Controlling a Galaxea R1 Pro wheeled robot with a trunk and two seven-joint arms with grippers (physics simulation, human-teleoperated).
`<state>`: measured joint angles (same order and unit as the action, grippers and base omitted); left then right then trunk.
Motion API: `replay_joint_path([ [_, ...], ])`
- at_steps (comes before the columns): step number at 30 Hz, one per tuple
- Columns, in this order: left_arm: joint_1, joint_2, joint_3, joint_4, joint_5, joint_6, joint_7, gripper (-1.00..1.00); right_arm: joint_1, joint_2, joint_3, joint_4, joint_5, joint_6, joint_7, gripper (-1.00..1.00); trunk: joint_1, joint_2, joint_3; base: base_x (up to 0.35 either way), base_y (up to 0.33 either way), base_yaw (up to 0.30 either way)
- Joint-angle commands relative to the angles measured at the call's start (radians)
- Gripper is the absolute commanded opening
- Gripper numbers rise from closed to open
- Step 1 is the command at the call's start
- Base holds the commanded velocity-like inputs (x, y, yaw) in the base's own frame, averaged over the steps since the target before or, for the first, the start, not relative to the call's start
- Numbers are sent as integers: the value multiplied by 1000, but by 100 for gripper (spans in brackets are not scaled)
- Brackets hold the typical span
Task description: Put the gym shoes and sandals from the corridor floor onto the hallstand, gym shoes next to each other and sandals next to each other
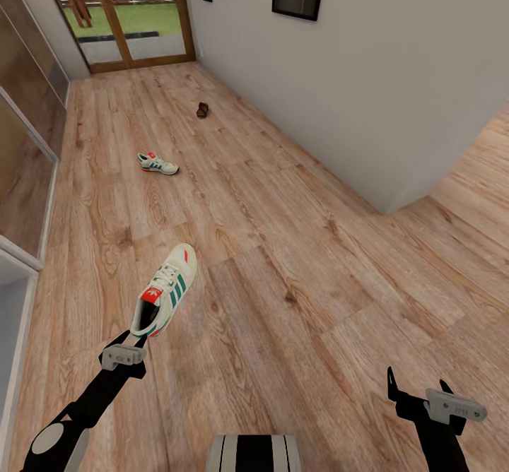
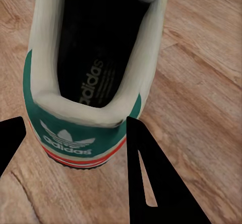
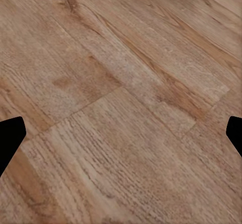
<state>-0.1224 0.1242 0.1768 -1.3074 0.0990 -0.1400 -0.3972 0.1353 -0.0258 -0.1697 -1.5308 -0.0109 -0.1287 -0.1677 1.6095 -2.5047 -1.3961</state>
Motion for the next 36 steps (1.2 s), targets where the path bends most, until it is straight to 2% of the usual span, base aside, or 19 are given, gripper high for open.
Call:
replay_joint_path([
  [1, 0, 0, 1, 1, 10, 1, -7, -100, 0, 0, 1, 0, -1, -2, -4, 100, 0, 0, 0, 0, 0, 0],
  [10, 0, 0, 1, 1, 10, 1, -6, -100, 0, -1, 1, 0, -1, -1, -4, 100, 0, 0, 0, -2, 0, 0],
  [15, 28, 0, 0, 13, 12, -1, -8, -100, 29, 17, 2, 14, 10, 10, -8, 100, 0, 0, 0, -187, 0, 0],
  [19, 34, 0, 0, 15, 12, -2, -8, -100, 50, 22, 2, 18, 13, 12, -9, 100, 0, 0, 0, -202, 0, 0],
  [29, 39, -1, 0, 17, 12, -3, -8, -100, 59, 27, 6, 21, 15, 10, -10, 100, 0, 0, 0, -51, 0, -2],
  [36, 39, -1, 0, 17, 13, -3, -8, -100, 61, 27, 6, 21, 14, 8, -10, 100, 0, 0, 0, -7, 0, -139],
])
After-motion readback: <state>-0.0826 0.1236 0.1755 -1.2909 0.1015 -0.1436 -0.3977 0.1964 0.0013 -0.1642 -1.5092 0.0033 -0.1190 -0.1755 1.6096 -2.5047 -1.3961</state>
